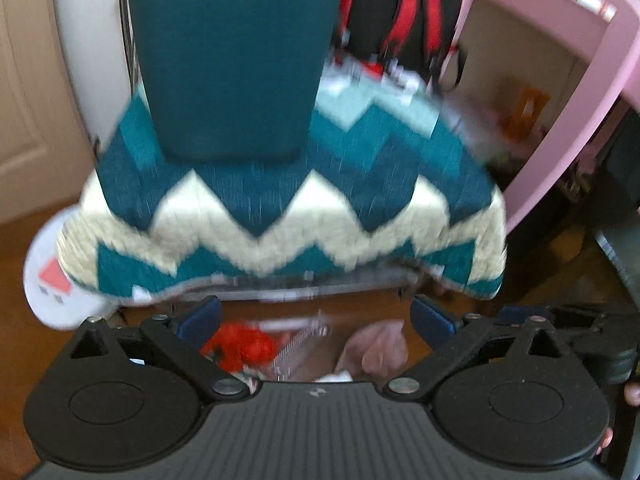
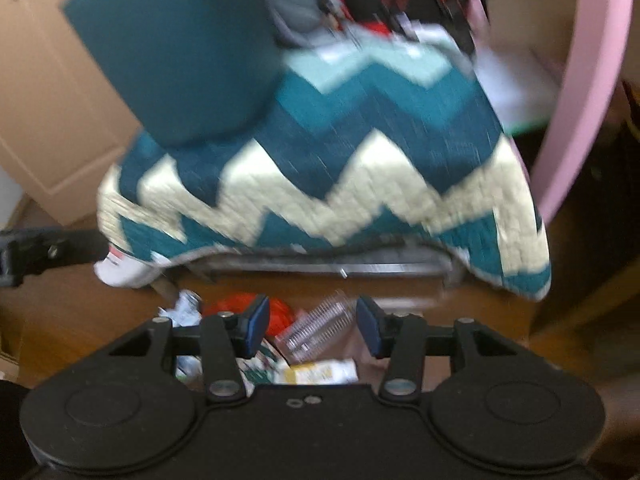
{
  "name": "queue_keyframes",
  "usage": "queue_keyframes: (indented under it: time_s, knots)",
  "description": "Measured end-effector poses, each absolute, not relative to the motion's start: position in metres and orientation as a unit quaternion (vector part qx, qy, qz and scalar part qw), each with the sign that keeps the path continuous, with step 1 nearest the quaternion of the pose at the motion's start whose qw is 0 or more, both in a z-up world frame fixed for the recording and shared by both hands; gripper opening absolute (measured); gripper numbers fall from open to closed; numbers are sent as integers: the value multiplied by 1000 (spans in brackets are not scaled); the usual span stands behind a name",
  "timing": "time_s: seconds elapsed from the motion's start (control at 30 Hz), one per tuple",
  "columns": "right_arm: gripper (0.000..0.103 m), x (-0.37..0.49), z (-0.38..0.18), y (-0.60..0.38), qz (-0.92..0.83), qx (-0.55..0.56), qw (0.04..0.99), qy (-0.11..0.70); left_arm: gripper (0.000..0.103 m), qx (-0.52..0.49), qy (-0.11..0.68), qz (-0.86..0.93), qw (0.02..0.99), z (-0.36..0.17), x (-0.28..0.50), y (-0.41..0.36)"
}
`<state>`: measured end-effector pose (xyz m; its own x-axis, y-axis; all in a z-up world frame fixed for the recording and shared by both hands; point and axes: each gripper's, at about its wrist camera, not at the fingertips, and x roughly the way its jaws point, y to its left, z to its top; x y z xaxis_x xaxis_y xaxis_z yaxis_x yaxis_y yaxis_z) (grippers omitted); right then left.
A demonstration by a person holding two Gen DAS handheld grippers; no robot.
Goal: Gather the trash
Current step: 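Lower both tools back down toward the trash on the floor, then grasp the white-yellow milk bottle with left tool while right tool grasps pink mesh bag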
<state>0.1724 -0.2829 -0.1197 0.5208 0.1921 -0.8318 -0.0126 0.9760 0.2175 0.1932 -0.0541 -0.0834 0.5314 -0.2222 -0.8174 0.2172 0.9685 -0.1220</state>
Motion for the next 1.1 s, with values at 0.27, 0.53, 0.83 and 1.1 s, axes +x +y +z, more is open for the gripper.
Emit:
queue_keyframes:
  time_s: [0.27, 0.53, 0.83, 1.1]
  knots:
    - [48, 208, -211, -307, 1, 131, 821, 556, 101, 43, 534, -128, 835, -183, 220, -74]
    - [48, 245, -285, -319, -34, 164, 778, 605, 101, 113, 575, -162, 794, -271, 245, -104]
    - [48, 281, -362, -326, -75, 214, 736, 638, 101, 175, 619, -198, 739, -367, 254, -127]
    - [48, 306, -417, -328, -105, 239, 709, 655, 101, 242, 618, -257, 703, -430, 234, -153]
